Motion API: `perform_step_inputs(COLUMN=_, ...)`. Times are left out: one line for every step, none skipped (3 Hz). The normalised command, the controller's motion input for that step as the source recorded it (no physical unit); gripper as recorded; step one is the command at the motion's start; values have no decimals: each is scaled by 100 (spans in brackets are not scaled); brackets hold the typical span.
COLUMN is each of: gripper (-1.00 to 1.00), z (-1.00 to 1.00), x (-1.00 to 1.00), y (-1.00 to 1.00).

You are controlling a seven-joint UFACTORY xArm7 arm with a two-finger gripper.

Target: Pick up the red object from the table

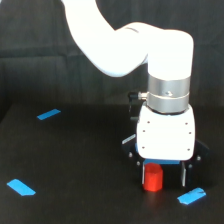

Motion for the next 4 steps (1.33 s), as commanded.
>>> perform_step_inputs(gripper=-33, z=6, x=5, y=-19)
perform_step_inputs(gripper=-68, z=7, x=11, y=-15)
perform_step_inputs(gripper=-97, z=8, x=0, y=-12)
perform_step_inputs(gripper=-96, z=13, x=13, y=-17)
